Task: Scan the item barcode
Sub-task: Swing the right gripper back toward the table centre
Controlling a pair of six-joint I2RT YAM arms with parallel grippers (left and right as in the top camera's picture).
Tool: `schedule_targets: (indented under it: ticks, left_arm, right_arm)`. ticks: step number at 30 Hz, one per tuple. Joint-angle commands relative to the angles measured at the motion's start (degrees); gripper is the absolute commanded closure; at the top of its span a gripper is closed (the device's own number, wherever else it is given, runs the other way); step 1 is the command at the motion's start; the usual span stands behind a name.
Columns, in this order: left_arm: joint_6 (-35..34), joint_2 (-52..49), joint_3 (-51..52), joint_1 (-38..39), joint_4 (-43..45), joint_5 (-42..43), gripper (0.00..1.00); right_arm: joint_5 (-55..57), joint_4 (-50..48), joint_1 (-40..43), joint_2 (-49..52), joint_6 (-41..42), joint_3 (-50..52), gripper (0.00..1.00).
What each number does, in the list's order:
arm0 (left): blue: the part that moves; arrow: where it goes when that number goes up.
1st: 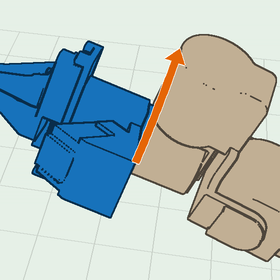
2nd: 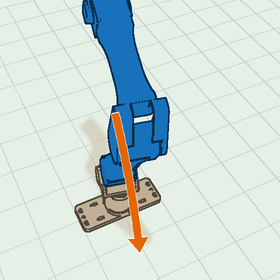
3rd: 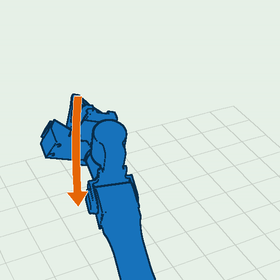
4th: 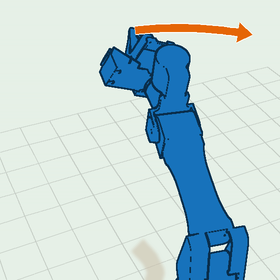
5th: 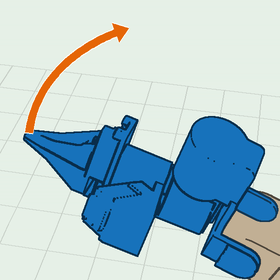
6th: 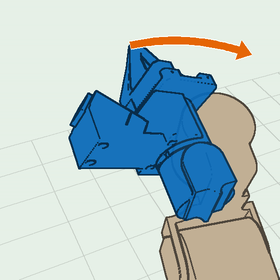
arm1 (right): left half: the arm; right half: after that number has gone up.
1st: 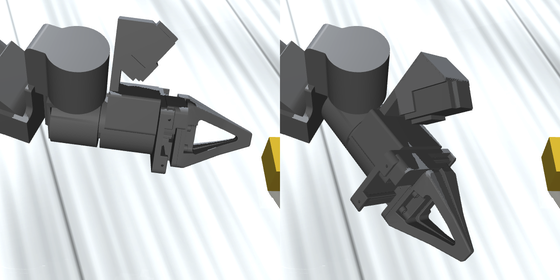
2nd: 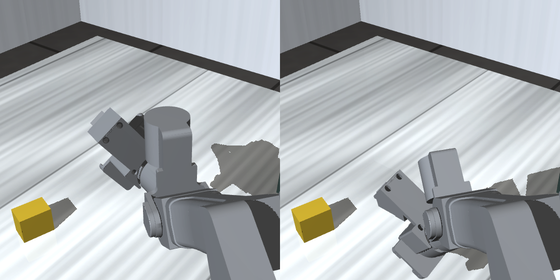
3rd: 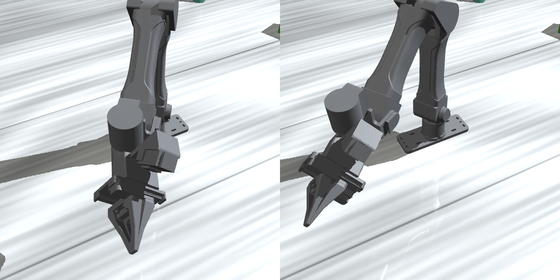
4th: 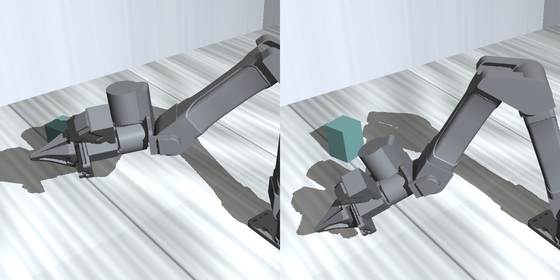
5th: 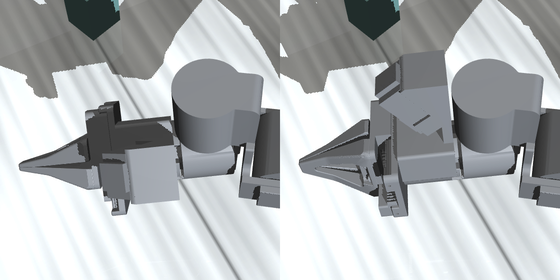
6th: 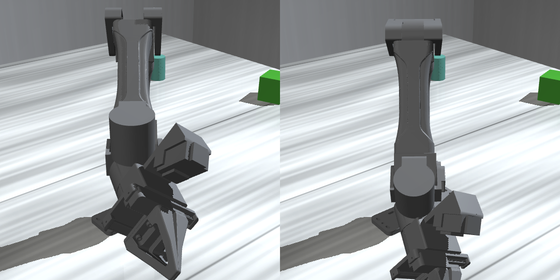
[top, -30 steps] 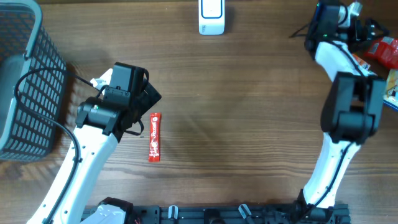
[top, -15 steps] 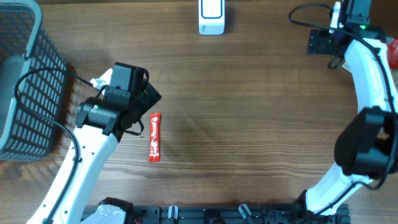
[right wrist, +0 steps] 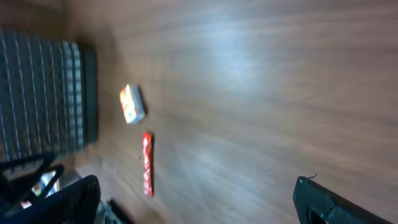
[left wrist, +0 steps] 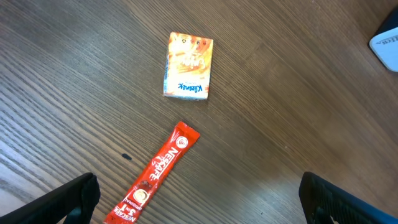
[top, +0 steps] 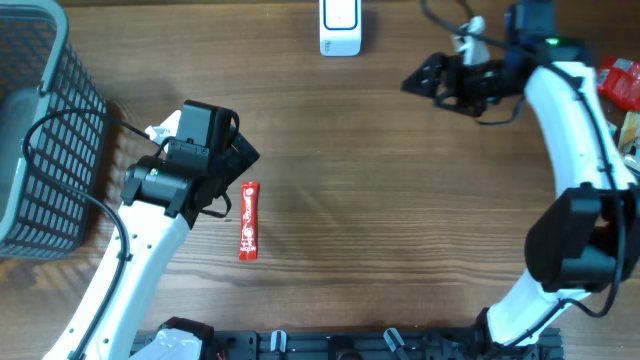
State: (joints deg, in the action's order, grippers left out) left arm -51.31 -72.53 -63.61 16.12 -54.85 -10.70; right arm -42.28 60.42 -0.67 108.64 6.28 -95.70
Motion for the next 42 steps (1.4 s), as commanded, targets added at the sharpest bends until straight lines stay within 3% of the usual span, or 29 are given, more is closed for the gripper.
schedule_targets:
  ticks: [1, 6, 14, 25, 27, 31, 36, 41, 42]
  left_arm:
    - [0.0, 0.2, -0.4, 0.0, 0.3, -0.9, 0.00]
    - [-0.3, 0.2, -0.4, 0.0, 2.3, 0.4, 0.00]
    - [3.3, -1.2, -0.4, -0.2, 4.2, -2.1, 0.00]
    - [2.9, -19.3, -0.4, -5.8, 12.9, -2.2, 0.00]
    - [2.9, -22.2, -0.4, -5.8, 13.1, -2.4, 0.09]
    - [2.9, -27.6, -0.4, -5.8, 15.3, -1.6, 0.11]
    - [3.0, -32.7, -0.4, -5.8, 19.8, -1.3, 0.23]
    - [3.0, -35.1, -0.4, -5.8, 23.0, 0.7, 0.25]
    - [3.2, -35.4, -0.4, -5.8, 23.7, 1.9, 0.30]
  right_arm:
    - [5.7, 0.5, -6.2, -0.3, 5.0, -0.2, 0.00]
    - [14.6, -0.2, -12.8, -0.3, 10.8, -0.2, 0.00]
    - [15.8, -3.0, -16.3, -0.3, 13.0, -0.2, 0.00]
    - [18.7, -3.1, -16.3, -0.3, 13.2, -0.2, 0.01]
    - [18.7, -3.2, -16.3, -0.3, 13.2, -0.2, 0.00]
    - [18.7, -3.4, -16.3, -0.3, 13.2, -0.2, 0.00]
    - [18.8, -3.3, -16.3, -0.3, 13.2, -0.2, 0.00]
    - [20.0, -3.1, -16.3, -0.3, 13.2, -0.2, 0.00]
    - [20.2, -3.0, -16.3, -0.3, 13.2, -0.2, 0.00]
